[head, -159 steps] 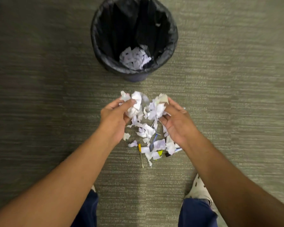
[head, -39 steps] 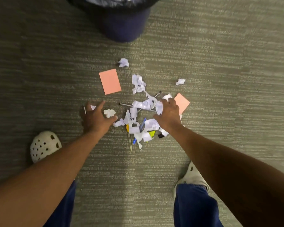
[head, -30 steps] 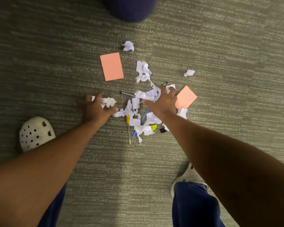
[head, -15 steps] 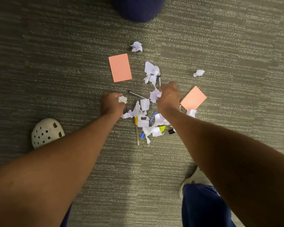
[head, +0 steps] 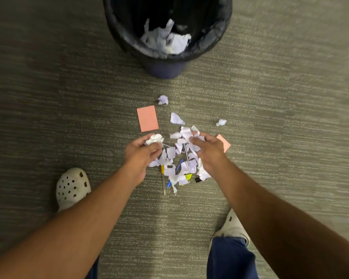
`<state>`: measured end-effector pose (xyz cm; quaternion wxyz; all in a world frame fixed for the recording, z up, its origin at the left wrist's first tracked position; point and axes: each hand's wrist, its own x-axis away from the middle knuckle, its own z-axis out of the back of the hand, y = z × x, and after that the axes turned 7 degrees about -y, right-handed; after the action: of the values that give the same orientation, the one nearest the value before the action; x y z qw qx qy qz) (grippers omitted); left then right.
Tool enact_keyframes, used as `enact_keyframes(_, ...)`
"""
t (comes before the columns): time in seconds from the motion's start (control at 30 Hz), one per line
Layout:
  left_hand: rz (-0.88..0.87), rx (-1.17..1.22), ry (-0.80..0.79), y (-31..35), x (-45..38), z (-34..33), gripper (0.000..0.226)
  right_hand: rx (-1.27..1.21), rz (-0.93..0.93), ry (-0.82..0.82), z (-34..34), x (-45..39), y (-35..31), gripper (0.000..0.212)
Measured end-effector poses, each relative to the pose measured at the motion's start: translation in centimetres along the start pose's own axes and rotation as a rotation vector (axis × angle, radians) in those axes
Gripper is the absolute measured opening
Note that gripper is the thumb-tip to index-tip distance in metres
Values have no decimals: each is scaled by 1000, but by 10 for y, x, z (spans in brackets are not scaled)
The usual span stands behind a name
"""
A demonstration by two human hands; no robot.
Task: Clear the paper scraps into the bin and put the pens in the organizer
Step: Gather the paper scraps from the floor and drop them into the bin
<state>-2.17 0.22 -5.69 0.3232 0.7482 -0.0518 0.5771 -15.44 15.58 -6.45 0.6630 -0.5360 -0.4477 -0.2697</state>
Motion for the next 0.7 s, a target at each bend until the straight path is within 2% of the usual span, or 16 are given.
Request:
enact_keyframes(0.1,-74,98,-57,38,29,-14,53,-116,61,-131,-5,35,-38,46)
enact_keyframes(0.2,-140,172,-98,86,55,-32,52,-215,149,-253,-14,65,-83,23)
enact_keyframes(0.27,-194,205,-129,118,71,-46,49,-240,205,-303,-25,84,-116,17)
enact_keyframes(0.37,-264,184,-177,167,91,-67,43,-202,271,-347,-44,104,-170,24)
enact_keyframes(0.47,-301,171,-195,214,104,-86,41,-157,307,-323,-68,116,-225,28)
enact_keyframes(0.63,-214,138,-256,279,109,-115,9,-108,219,-351,-103,108,-295,29)
enact_keyframes(0.7,-142,126,-289,295,106,-119,24,-72,168,-351,-108,102,-311,30)
